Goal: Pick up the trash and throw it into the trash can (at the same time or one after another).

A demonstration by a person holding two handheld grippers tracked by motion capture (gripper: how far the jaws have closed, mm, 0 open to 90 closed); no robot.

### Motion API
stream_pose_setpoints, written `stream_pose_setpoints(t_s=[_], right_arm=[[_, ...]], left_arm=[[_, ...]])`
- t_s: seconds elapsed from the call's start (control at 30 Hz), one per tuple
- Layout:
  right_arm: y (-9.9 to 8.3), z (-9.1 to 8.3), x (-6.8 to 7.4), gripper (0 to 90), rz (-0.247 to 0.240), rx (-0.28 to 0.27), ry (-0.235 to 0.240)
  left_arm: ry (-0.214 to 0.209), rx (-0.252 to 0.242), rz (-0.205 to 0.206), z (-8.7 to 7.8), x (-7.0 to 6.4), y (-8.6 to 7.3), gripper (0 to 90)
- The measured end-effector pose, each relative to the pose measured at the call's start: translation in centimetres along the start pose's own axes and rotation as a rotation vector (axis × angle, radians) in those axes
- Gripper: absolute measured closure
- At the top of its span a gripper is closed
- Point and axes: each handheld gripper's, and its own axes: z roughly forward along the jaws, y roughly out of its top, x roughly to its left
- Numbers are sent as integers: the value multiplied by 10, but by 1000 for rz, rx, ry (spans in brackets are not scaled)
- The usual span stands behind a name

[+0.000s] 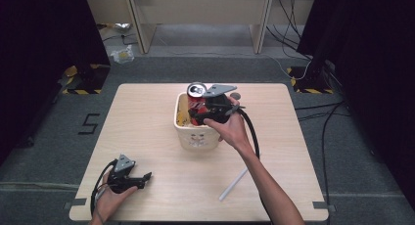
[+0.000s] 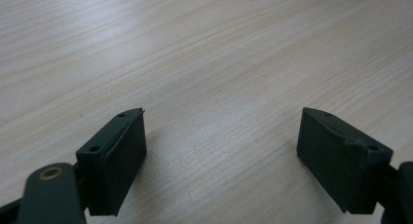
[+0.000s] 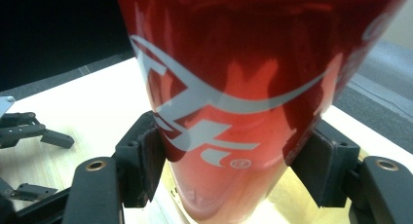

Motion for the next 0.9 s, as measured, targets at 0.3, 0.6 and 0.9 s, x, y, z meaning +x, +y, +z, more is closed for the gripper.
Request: stream_pose_setpoints(t_s=[0.3,0.6,0.9], right_arm=[[-1,25,5,335,4,40,17],[-4,41,11,335,-1,74,45],[-7,51,12,330,19,95,63]], left_arm=[[1,-1,-1,0,0,0,175],[0,2,1,0,0,0,175],[1,-2,0,0,0,0,175]])
